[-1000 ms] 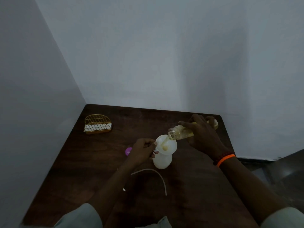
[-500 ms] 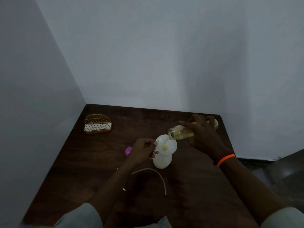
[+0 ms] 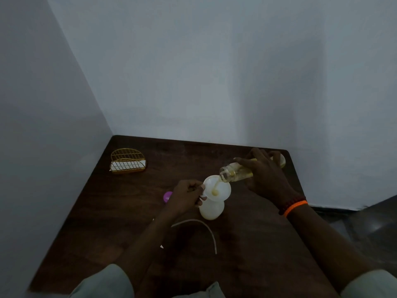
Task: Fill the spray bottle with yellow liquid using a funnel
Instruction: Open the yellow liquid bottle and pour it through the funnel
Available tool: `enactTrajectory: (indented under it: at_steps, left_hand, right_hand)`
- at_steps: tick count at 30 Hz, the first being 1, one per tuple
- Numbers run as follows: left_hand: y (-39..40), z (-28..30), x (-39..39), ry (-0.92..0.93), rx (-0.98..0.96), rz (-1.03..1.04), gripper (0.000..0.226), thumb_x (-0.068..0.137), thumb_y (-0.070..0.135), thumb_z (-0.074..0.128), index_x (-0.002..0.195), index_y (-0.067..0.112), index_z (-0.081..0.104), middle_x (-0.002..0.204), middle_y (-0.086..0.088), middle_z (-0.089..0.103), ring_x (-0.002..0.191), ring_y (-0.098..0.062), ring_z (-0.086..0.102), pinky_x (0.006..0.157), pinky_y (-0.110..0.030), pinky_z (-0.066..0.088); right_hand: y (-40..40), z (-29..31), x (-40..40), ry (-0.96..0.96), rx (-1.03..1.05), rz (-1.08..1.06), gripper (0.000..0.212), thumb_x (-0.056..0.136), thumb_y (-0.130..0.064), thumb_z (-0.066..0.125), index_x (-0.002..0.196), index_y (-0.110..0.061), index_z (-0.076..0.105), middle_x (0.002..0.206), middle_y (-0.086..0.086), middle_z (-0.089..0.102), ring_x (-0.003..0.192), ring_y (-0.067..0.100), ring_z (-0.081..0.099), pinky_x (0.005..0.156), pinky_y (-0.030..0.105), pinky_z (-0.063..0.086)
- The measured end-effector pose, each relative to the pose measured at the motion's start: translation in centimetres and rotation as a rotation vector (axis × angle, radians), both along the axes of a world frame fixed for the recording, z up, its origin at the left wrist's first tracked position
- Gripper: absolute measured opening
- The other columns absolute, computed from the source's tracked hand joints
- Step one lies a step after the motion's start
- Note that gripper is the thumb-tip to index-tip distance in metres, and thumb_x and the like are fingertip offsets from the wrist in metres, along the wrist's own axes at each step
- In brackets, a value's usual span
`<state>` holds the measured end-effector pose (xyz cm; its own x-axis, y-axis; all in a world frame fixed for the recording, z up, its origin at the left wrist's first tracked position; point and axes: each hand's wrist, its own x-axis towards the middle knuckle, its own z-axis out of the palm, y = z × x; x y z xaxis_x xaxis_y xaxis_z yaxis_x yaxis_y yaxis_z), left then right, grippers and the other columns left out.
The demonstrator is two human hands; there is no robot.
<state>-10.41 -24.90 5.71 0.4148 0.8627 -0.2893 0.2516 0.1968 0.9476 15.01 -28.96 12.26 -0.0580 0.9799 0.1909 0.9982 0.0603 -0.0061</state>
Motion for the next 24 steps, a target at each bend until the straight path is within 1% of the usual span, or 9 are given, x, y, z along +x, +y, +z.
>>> enactTrajectory:
  at_steps: [10,17,21,24]
  left_hand:
    - [-0.01,-0.17,-0.07,-0.003,0.009,-0.001,0.019,0.099,0.018,0.058,0.104,0.006,0.072,0.085,-0.015,0.074,0.061,-0.016,0.065,0.058,-0.028,0.054]
    - [-0.05,-0.17,-0.05,-0.008,0.007,0.005,0.020,0.099,0.018,0.058,0.104,0.005,0.071,0.085,-0.016,0.074,0.060,-0.015,0.064,0.057,-0.027,0.055]
    - [-0.07,-0.10,-0.02,0.001,0.015,0.000,0.019,0.099,0.018,0.058,0.104,0.005,0.071,0.084,-0.014,0.074,0.061,-0.015,0.065,0.057,-0.026,0.055]
    - [-0.10,-0.19,0.01,-0.002,0.022,0.001,0.019,0.099,0.018,0.058,0.105,0.006,0.072,0.084,-0.015,0.074,0.061,-0.016,0.065,0.058,-0.028,0.055]
  right_hand:
    - [-0.04,0.09,0.09,0.007,0.003,0.006,0.067,0.065,-0.026,0.082,0.128,-0.034,0.062,0.110,0.003,0.055,0.107,0.024,0.054,0.095,0.049,0.032]
    - [-0.05,-0.03,0.12,0.015,-0.004,0.007,0.067,0.066,-0.025,0.081,0.129,-0.035,0.061,0.111,0.001,0.054,0.107,0.022,0.053,0.096,0.047,0.031]
    - [-0.05,0.02,0.07,0.011,-0.005,0.005,0.067,0.066,-0.024,0.081,0.129,-0.035,0.062,0.112,0.002,0.055,0.108,0.023,0.053,0.097,0.049,0.030]
    - [-0.03,0.12,0.03,0.010,-0.006,-0.001,0.067,0.067,-0.021,0.080,0.130,-0.035,0.062,0.112,0.001,0.054,0.109,0.023,0.053,0.098,0.047,0.029]
